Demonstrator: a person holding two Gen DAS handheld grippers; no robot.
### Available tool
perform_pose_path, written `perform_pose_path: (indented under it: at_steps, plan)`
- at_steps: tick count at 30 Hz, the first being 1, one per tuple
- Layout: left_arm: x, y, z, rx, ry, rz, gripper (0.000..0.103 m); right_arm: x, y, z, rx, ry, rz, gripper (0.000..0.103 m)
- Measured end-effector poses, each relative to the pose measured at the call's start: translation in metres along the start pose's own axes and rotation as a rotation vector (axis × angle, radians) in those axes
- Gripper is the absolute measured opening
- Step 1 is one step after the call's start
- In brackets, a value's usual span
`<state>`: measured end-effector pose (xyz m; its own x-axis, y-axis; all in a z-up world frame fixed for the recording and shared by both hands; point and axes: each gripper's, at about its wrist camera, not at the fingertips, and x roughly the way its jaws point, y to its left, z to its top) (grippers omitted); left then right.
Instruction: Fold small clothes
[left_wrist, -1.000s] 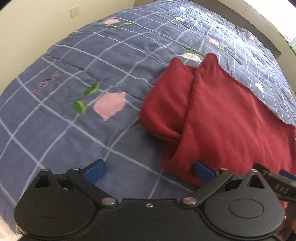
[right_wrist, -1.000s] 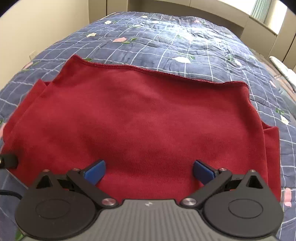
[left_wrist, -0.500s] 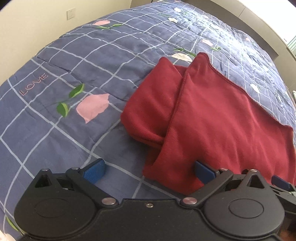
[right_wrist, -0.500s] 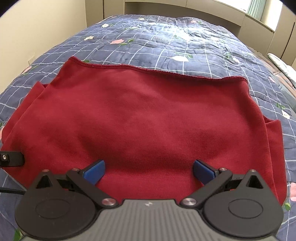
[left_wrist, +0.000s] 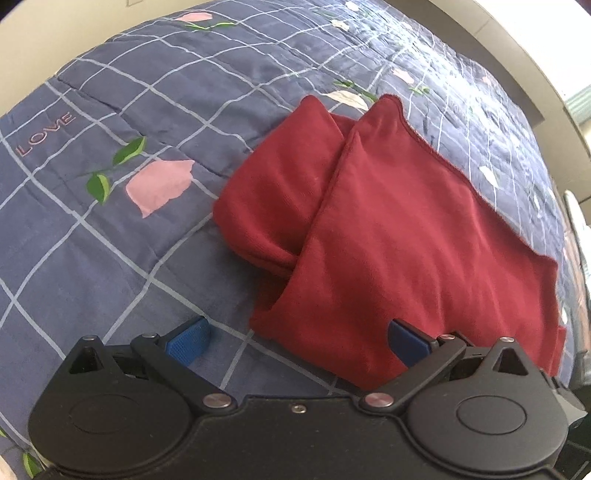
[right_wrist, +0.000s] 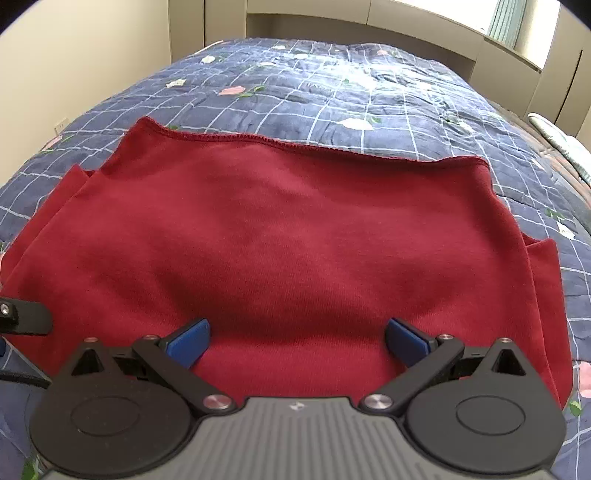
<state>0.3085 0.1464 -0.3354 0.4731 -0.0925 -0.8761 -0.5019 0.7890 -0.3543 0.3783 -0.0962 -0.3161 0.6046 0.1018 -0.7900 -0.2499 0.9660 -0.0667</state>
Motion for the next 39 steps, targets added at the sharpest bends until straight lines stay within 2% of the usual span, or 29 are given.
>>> perform_pose_path:
  at_steps: [5,7,9,12,14,17,19,21,22,26,29,32,34,36,39]
  plan:
    - [0.003,-0.007,0.001,0.013,0.006,0.027,0.102,-0.008,-0.005,0.006,0.001,0.029,0.015,0.103]
    - [0.003,-0.006,0.002,0.004,0.011,0.024,0.102,-0.021,-0.009,0.008,0.028,-0.014,0.007,0.103]
    - [0.002,-0.002,0.004,-0.019,0.015,0.007,0.102,-0.030,-0.010,0.006,0.021,-0.053,-0.001,0.103]
    - [-0.001,0.007,0.005,-0.064,0.019,-0.031,0.102,-0.020,-0.003,-0.003,-0.061,0.020,-0.057,0.103]
    - [-0.002,0.013,0.006,-0.112,0.007,-0.056,0.102,-0.017,-0.001,-0.013,-0.064,0.002,-0.064,0.103]
    - [-0.004,0.020,0.007,-0.167,-0.008,-0.092,0.096,-0.017,-0.003,-0.019,-0.019,-0.020,-0.059,0.103]
    - [-0.005,0.023,0.006,-0.189,-0.022,-0.132,0.082,-0.015,-0.005,-0.019,-0.004,-0.023,-0.055,0.103]
    - [-0.002,0.026,0.005,-0.226,0.001,-0.187,0.075,-0.015,-0.005,-0.019,0.000,-0.024,-0.056,0.103]
    - [-0.001,0.026,0.004,-0.241,0.010,-0.193,0.075,-0.015,-0.004,-0.019,0.001,-0.026,-0.058,0.103]
    - [0.003,0.026,0.003,-0.271,0.006,-0.185,0.076,-0.016,-0.005,-0.023,0.009,-0.040,-0.058,0.103]
    - [0.007,0.030,0.003,-0.323,0.002,-0.200,0.082,-0.016,-0.005,-0.026,0.012,-0.056,-0.060,0.103]
    - [0.008,0.026,0.003,-0.308,-0.001,-0.174,0.080,-0.017,-0.003,-0.026,0.014,-0.060,-0.064,0.103]
    - [0.007,0.022,0.004,-0.288,-0.004,-0.135,0.069,-0.017,-0.003,-0.026,0.015,-0.062,-0.062,0.103]
    - [0.006,0.019,0.005,-0.284,-0.007,-0.106,0.063,-0.017,-0.004,-0.027,0.015,-0.065,-0.059,0.103]
    - [0.004,0.023,0.003,-0.323,-0.019,-0.100,0.053,-0.018,-0.004,-0.028,0.014,-0.067,-0.056,0.103]
